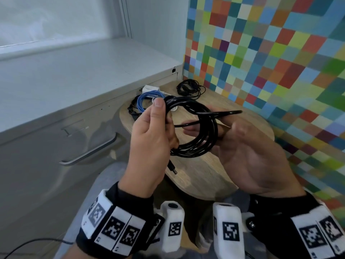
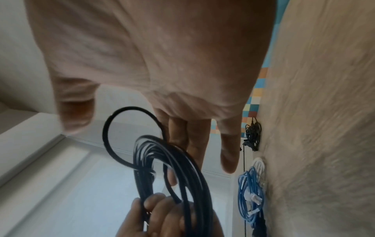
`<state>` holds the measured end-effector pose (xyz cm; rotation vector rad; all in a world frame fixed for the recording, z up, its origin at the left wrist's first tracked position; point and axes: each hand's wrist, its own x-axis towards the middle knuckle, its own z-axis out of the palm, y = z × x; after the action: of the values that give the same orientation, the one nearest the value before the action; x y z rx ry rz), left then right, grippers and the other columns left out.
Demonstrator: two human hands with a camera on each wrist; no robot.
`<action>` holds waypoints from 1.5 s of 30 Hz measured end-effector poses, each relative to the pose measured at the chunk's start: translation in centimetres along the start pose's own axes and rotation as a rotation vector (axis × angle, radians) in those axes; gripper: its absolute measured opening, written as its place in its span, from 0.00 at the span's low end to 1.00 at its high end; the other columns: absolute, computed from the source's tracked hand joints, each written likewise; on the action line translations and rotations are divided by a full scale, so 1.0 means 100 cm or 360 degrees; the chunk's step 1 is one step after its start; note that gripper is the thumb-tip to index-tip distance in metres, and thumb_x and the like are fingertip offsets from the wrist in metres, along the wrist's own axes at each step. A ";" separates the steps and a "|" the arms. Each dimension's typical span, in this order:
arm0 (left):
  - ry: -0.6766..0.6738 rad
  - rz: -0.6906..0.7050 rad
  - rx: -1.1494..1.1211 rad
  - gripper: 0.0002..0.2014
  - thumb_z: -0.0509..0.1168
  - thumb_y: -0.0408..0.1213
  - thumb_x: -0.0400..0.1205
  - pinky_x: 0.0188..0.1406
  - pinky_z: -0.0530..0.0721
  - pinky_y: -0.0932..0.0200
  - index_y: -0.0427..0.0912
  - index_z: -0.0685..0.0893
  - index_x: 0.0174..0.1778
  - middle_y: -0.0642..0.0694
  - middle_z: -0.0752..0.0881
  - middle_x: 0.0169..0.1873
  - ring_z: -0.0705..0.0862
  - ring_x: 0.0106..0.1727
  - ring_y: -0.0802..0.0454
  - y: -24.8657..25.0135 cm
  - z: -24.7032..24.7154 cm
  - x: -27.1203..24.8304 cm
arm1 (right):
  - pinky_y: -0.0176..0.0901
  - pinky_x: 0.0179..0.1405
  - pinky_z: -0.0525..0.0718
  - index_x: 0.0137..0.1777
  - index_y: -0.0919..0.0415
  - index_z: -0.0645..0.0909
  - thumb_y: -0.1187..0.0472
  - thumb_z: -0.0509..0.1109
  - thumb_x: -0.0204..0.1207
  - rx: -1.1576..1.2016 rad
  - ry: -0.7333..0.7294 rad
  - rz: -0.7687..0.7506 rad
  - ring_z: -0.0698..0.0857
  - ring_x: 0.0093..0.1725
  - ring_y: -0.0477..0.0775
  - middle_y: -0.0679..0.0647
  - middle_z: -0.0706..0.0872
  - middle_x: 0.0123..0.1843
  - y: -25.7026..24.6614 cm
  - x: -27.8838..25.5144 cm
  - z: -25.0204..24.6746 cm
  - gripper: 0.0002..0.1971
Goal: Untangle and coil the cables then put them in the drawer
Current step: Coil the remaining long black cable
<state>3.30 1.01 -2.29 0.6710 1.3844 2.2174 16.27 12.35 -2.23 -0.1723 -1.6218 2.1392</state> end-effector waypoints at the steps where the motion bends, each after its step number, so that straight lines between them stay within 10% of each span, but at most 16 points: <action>1: 0.0043 -0.0004 0.0002 0.20 0.56 0.53 0.88 0.25 0.56 0.48 0.43 0.72 0.36 0.50 0.65 0.21 0.58 0.22 0.50 -0.002 0.000 0.000 | 0.66 0.71 0.83 0.78 0.62 0.75 0.43 0.89 0.59 -0.0071 0.0014 0.0013 0.86 0.72 0.68 0.68 0.89 0.66 0.000 0.001 0.002 0.49; 5: 0.0121 0.0032 0.0018 0.20 0.55 0.50 0.91 0.20 0.62 0.57 0.43 0.72 0.36 0.51 0.66 0.20 0.62 0.22 0.54 -0.009 0.004 0.000 | 0.52 0.57 0.90 0.68 0.59 0.80 0.69 0.84 0.69 -0.0428 0.0434 -0.0015 0.93 0.58 0.56 0.59 0.94 0.53 0.009 0.011 0.022 0.28; 9: 0.0013 0.0074 0.0044 0.20 0.58 0.55 0.84 0.20 0.65 0.61 0.41 0.73 0.37 0.52 0.67 0.21 0.63 0.21 0.56 -0.008 0.006 -0.003 | 0.53 0.53 0.89 0.59 0.62 0.83 0.70 0.70 0.81 -0.0086 0.0582 0.0005 0.93 0.43 0.57 0.59 0.92 0.40 0.009 0.015 0.027 0.09; 14: 0.0061 0.0119 0.0132 0.24 0.56 0.51 0.92 0.23 0.59 0.46 0.34 0.73 0.38 0.44 0.66 0.25 0.63 0.24 0.46 -0.016 0.003 0.001 | 0.46 0.43 0.85 0.53 0.62 0.84 0.65 0.74 0.72 0.0214 0.0345 0.0086 0.80 0.34 0.54 0.54 0.78 0.28 0.004 0.012 0.030 0.11; 19: 0.0073 0.0212 0.0185 0.27 0.55 0.50 0.91 0.23 0.62 0.50 0.25 0.71 0.42 0.45 0.67 0.25 0.65 0.25 0.52 -0.016 0.004 -0.001 | 0.36 0.43 0.86 0.65 0.48 0.84 0.69 0.79 0.76 -0.0738 0.0327 -0.0035 0.85 0.36 0.45 0.47 0.83 0.33 0.007 0.010 0.026 0.21; 23: 0.0056 0.0337 0.0233 0.19 0.55 0.48 0.90 0.21 0.65 0.61 0.38 0.71 0.39 0.52 0.68 0.24 0.64 0.23 0.56 -0.014 0.001 -0.001 | 0.39 0.59 0.88 0.75 0.46 0.81 0.61 0.77 0.81 -0.1257 0.0609 -0.0297 0.90 0.54 0.37 0.39 0.92 0.50 0.017 0.010 0.024 0.24; 28: 0.0134 0.0482 0.0443 0.19 0.56 0.53 0.89 0.23 0.65 0.55 0.48 0.70 0.35 0.56 0.69 0.24 0.65 0.24 0.54 -0.008 -0.007 0.000 | 0.46 0.41 0.89 0.55 0.45 0.81 0.55 0.79 0.76 -0.1506 0.0771 -0.0328 0.87 0.42 0.44 0.46 0.86 0.43 0.012 0.007 0.015 0.12; 35: 0.0346 0.0447 0.0292 0.21 0.53 0.49 0.91 0.23 0.58 0.50 0.40 0.70 0.37 0.53 0.66 0.23 0.61 0.24 0.52 0.002 -0.026 0.017 | 0.55 0.54 0.92 0.46 0.63 0.81 0.69 0.70 0.77 -0.0051 0.0459 0.0030 0.94 0.45 0.64 0.59 0.87 0.31 -0.005 0.004 0.006 0.03; 38: 0.0414 0.0366 0.0290 0.25 0.52 0.48 0.94 0.25 0.59 0.47 0.30 0.74 0.41 0.51 0.65 0.23 0.61 0.24 0.52 0.003 -0.031 0.020 | 0.55 0.48 0.91 0.45 0.62 0.85 0.65 0.70 0.72 -0.0163 0.0403 -0.0010 0.90 0.35 0.61 0.57 0.80 0.26 -0.012 0.002 -0.003 0.04; 45: 0.0408 0.0196 0.0205 0.20 0.52 0.48 0.94 0.29 0.57 0.44 0.44 0.70 0.37 0.51 0.64 0.23 0.59 0.24 0.53 0.002 -0.030 0.023 | 0.56 0.42 0.92 0.44 0.63 0.85 0.66 0.68 0.73 0.0049 0.0426 0.0040 0.76 0.25 0.53 0.54 0.67 0.25 -0.018 -0.002 0.001 0.04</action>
<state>-0.36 0.19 -2.90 0.5419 1.6633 2.3931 16.93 12.55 -0.52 -0.4508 -1.4389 2.0562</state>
